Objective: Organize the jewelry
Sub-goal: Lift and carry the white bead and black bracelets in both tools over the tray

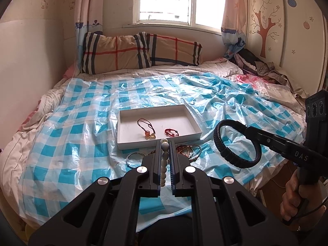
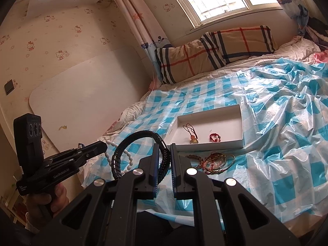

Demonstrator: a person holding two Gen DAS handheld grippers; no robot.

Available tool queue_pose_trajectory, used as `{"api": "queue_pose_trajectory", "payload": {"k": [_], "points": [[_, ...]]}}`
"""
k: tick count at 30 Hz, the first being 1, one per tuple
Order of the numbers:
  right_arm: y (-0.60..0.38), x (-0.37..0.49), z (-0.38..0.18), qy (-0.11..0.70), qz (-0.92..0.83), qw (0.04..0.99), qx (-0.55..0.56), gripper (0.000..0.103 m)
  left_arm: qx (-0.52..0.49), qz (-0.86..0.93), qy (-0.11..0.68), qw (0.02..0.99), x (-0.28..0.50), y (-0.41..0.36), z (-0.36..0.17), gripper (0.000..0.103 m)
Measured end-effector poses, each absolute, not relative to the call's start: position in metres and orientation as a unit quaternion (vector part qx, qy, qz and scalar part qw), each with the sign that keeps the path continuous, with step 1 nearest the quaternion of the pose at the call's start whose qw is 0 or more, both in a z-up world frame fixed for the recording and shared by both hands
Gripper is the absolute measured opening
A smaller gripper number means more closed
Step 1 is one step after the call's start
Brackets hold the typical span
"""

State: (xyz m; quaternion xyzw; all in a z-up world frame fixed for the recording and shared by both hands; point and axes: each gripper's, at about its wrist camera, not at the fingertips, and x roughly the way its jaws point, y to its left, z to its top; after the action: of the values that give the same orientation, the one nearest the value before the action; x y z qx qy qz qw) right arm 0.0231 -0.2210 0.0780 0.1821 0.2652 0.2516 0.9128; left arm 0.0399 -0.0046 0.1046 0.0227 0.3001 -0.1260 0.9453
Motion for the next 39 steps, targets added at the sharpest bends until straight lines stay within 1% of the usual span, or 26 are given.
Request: {"api": "queue_pose_trajectory", "payload": {"k": [19,31,39], "points": [[-0.219,0.034,0.072,0.274,0.251,0.909,0.189,0.012,0.022,-0.127,0.310,0.942,0.050,-0.012,0.098,0.007],[-0.220,0.061,0.058,0.284,0.241,0.907,0.195,0.012,0.011,-0.130,0.322,0.938,0.086,-0.009,0.085,0.007],[-0.227,0.094,0.046,0.286,0.226,0.910,0.197,0.012,0.008,-0.130,0.321,0.938,0.123,-0.012,0.079,0.007]]}}
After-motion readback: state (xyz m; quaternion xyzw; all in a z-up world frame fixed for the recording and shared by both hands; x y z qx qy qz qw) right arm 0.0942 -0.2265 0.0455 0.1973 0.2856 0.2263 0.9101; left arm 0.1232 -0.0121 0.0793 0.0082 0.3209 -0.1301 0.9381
